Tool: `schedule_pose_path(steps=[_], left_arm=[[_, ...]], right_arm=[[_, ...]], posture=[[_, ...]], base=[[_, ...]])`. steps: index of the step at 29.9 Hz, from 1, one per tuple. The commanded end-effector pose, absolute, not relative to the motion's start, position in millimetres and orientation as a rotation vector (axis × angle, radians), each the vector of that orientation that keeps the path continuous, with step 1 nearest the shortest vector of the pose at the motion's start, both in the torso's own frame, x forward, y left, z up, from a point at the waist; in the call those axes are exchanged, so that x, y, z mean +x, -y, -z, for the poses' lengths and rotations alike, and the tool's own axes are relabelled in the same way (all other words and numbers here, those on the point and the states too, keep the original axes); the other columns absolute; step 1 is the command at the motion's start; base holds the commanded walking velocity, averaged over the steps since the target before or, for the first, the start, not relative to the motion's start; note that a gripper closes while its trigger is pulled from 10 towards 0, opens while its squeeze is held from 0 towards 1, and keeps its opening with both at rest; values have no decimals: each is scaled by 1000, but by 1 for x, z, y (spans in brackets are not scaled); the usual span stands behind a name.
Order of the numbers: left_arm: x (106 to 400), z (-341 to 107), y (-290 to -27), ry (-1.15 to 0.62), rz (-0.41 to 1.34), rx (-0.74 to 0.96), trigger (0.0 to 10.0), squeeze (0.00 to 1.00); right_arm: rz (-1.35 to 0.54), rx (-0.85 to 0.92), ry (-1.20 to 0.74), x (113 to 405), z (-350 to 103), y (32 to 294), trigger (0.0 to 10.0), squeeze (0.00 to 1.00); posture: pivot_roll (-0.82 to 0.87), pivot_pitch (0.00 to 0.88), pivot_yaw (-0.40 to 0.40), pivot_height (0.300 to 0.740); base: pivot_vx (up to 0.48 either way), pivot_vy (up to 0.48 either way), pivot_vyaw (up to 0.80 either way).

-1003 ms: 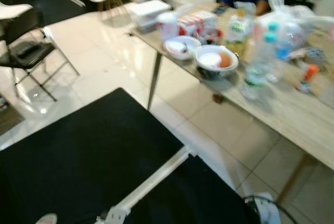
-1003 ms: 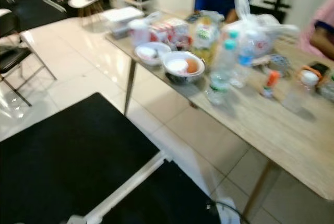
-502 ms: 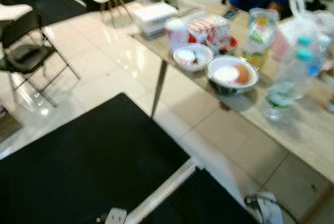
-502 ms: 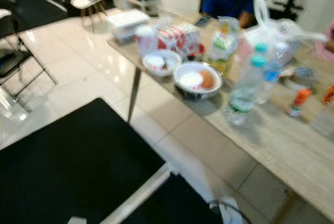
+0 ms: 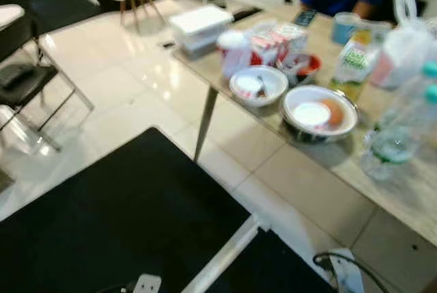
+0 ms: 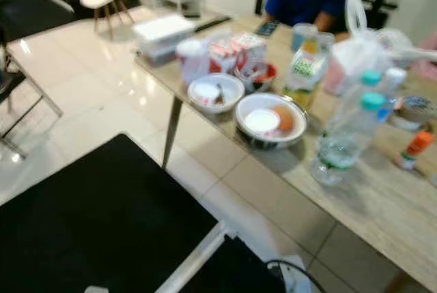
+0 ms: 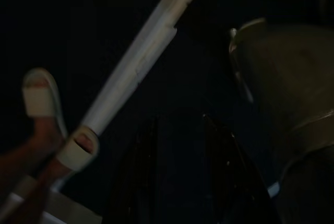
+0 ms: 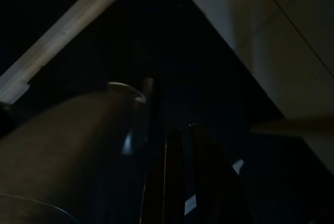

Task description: Restocking fridge

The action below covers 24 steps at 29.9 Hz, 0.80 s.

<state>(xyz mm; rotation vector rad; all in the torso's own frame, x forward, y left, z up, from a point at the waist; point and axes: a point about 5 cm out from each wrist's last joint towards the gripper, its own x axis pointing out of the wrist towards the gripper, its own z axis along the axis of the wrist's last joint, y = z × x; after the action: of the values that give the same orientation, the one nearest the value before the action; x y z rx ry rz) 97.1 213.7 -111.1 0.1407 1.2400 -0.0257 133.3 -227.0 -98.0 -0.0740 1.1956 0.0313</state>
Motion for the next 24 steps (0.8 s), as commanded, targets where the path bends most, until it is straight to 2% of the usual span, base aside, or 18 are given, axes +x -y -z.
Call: schedule_pose_path(steps=[1, 10, 12, 19, 24], left_arm=[[95, 112, -211, -1244, 42, 143, 10000, 0], [95, 112, -210, -1245, 52, 146, 10000, 0], [95, 112, -210, -1245, 51, 143, 10000, 0], [97, 112, -209, -1245, 45, 134, 10000, 0], [96, 112, -208, -1244, 37, 120, 10000, 0]], right_arm=[[-27, -81, -1216, 128, 99, 230, 10000, 0], [-9, -86, -1203, 128, 98, 235, 10000, 0], [-7, -86, -1199, 129, 97, 235, 10000, 0], [-11, -78, -1186, 133, 97, 231, 10000, 0], [-11, -74, -1189, 133, 98, 230, 10000, 0]], posture=[[-3, 0, 23, 740], [-6, 0, 23, 740], [-6, 0, 22, 740], [-6, 0, 21, 740], [-6, 0, 21, 740]], base=[[0, 0, -775], [0, 0, -694], [0, 0, 0], [0, -413, 0], [0, 0, 0]])
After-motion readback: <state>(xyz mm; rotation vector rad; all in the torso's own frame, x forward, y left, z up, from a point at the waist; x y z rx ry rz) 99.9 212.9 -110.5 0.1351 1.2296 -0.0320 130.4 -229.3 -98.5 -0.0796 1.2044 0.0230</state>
